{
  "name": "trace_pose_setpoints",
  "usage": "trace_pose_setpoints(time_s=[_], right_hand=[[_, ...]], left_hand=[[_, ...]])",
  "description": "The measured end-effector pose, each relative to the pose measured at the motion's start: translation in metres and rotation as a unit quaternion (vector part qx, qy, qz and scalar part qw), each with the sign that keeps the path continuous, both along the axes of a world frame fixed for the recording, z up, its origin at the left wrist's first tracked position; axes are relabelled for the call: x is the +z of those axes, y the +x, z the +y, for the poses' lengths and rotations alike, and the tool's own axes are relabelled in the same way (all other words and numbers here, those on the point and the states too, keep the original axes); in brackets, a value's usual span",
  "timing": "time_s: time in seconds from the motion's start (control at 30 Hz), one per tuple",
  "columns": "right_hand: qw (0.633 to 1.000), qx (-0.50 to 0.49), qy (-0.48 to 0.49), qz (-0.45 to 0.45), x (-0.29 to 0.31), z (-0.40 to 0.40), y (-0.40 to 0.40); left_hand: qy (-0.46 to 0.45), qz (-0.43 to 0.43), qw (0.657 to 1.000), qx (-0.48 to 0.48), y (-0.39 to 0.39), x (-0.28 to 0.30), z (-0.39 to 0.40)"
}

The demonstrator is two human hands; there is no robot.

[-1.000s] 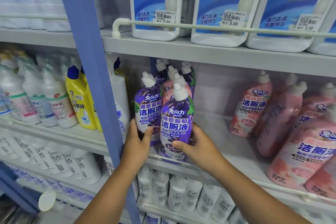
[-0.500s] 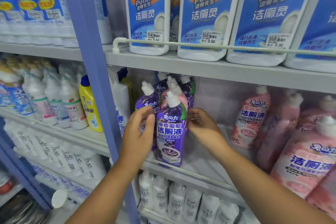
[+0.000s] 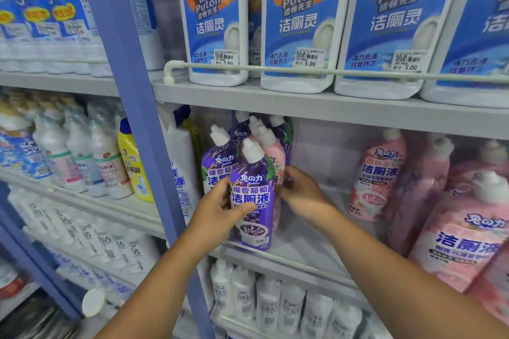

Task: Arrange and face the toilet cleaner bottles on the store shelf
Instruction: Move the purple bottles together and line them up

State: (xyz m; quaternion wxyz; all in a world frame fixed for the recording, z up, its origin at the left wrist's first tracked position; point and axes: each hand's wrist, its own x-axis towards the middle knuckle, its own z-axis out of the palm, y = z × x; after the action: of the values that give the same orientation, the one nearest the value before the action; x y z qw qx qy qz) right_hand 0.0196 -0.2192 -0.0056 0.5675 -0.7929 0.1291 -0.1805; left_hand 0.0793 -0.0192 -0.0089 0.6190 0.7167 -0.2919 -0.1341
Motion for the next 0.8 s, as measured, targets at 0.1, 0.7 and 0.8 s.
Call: trace_pose_setpoints(time_s=[0.1,0.7,0.8], right_hand=[[1.000,-0.023,0.003,-0.013,0.000,-0.007,-0.014],[0.980,-0.163,0.084,-0.075,-0.015,-0.063,-0.116],[0.976,-0.191,0.079,-0.069,-0.017,-0.064,-0.118]], left_hand=[[-0.014,0.001,1.000,0.005,0.007,-0.001,0.009],[-0.039,-0.028,0.996,0.069,0.020,-0.003,0.021],[-0.027,-0.035,0.995,0.087,0.024,-0.006,0.025]])
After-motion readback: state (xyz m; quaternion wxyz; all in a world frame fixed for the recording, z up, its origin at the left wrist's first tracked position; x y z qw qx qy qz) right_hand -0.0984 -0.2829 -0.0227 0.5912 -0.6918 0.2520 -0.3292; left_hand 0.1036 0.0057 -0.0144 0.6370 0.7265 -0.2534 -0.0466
